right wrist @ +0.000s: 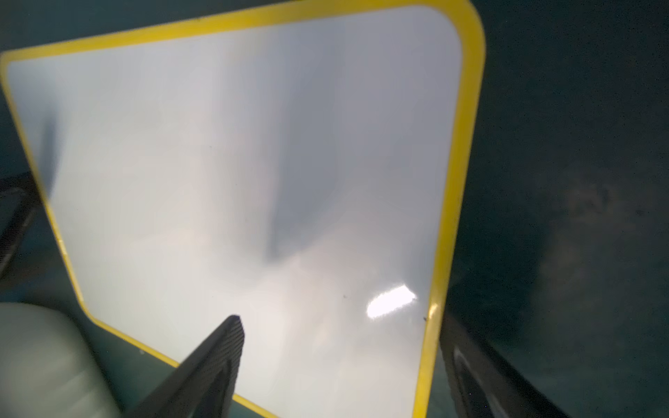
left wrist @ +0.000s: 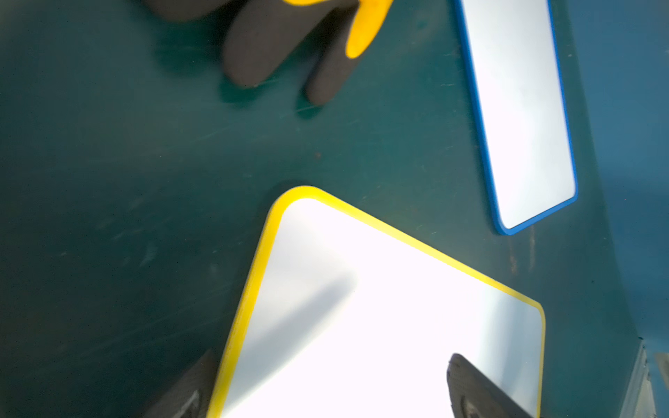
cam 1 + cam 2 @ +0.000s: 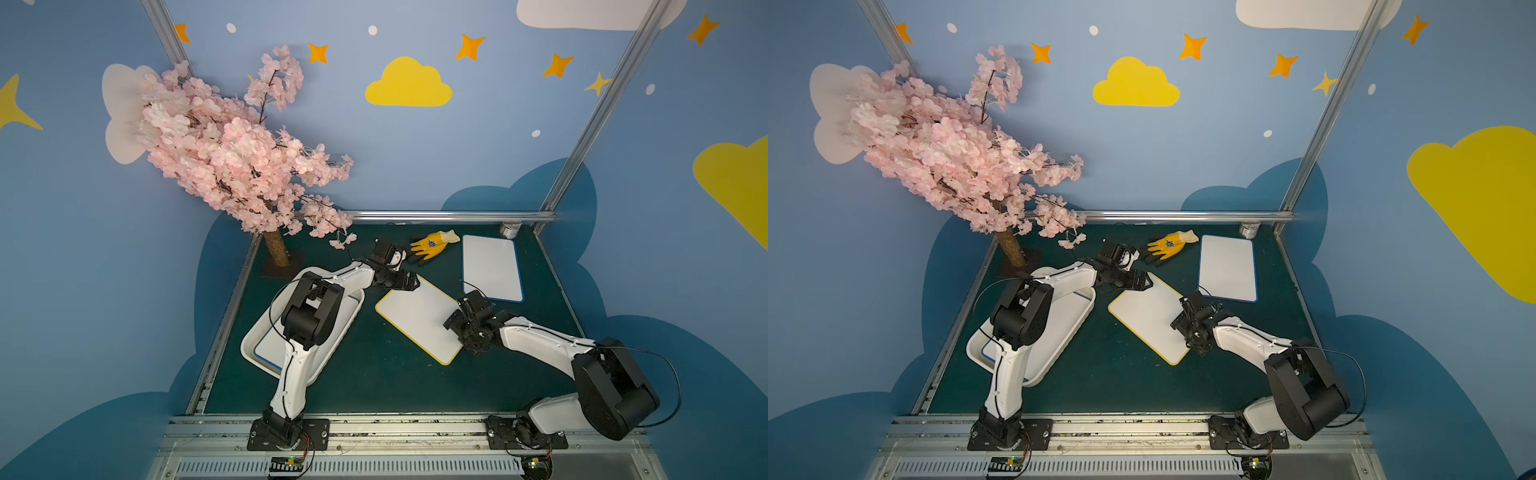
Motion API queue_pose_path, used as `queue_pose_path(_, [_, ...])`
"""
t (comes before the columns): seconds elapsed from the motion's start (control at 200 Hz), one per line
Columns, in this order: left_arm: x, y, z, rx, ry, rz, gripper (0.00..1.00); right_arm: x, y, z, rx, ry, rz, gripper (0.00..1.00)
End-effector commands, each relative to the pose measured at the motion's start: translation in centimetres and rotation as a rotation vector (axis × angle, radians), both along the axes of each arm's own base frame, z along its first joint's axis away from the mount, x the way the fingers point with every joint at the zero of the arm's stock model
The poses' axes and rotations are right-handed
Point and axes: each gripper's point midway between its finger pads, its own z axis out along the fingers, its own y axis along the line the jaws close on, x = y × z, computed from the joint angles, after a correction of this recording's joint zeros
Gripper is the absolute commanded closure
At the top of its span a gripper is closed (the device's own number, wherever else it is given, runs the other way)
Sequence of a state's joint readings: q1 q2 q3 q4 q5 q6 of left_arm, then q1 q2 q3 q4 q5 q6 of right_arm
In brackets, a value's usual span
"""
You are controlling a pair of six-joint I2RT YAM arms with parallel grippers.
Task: Put the whiteboard into the storage box
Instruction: Pick up the whiteboard at the center of the board.
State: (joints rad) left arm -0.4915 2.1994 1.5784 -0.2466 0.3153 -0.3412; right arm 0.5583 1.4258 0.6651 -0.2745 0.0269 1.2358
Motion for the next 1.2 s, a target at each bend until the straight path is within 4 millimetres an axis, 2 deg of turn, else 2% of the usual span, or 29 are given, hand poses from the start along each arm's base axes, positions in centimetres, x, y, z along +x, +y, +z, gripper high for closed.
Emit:
queue_pose_path(0.0, [-4.9, 0.4, -2.3, 0.054, 0.206, -0.04, 0.0, 2.6, 4.0, 0.4, 0.239, -0.148, 0.065, 0.16])
queue_pose_path(0.285, [-5.4, 0.8, -2.3, 0.077, 0.246, -0.018, 0.0, 2.3, 2.1, 2.1, 0.34, -0.295, -0.028, 0.17])
queue_pose_path(0.651, [-5.6, 1.3, -3.1, 0.096, 0.265, 0.011, 0.01, 1.6, 0.1, 1.7, 0.407, -0.37, -0.146, 0.19])
queue_pose_path(1.197, [-5.9, 1.4, -2.3, 0.075, 0.272, 0.03, 0.0, 2.7, -0.9, 5.7, 0.428, -0.564, -0.152, 0.51])
